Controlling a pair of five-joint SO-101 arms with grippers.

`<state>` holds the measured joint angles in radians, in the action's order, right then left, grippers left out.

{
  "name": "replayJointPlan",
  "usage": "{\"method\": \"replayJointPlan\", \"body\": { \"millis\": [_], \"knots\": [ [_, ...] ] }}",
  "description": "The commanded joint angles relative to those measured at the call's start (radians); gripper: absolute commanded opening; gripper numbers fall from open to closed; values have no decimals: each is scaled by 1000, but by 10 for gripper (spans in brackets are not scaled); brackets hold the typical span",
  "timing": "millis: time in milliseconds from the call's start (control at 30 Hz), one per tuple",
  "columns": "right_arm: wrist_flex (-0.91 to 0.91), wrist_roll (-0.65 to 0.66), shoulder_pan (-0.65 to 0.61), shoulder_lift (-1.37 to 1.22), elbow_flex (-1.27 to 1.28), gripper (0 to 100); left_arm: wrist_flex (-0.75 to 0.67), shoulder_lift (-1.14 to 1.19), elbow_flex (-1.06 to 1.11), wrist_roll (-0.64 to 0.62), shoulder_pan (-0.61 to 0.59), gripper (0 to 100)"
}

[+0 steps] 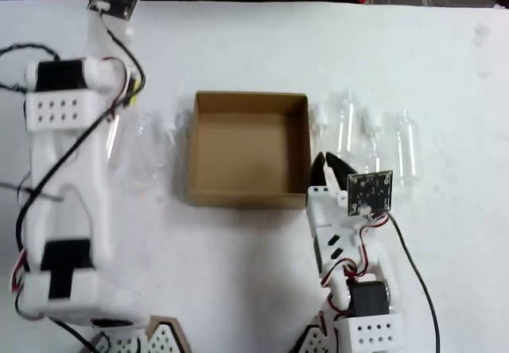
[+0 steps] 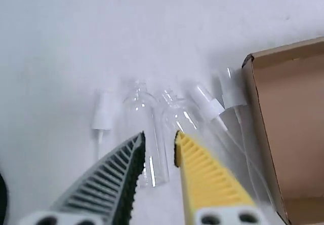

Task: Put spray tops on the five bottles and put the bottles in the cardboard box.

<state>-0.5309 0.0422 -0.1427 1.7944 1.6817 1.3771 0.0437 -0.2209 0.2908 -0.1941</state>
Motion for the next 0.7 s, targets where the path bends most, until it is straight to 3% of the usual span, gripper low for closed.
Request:
{"method": "replayJointPlan", "body": {
  "millis": [0, 200, 300, 667],
  "knots": [
    [10, 8, 13, 4, 9, 22, 54, 182, -255, -15, 16, 100],
    [-16, 8, 12, 4, 9, 22, 101, 495, -577, -20, -12, 101],
    [-16, 8, 12, 4, 9, 22, 106, 636, -733, -91, -39, 102],
    [-16, 8, 12, 4, 9, 22, 238, 987, -1192, -106, -85, 158]
  ]
}}
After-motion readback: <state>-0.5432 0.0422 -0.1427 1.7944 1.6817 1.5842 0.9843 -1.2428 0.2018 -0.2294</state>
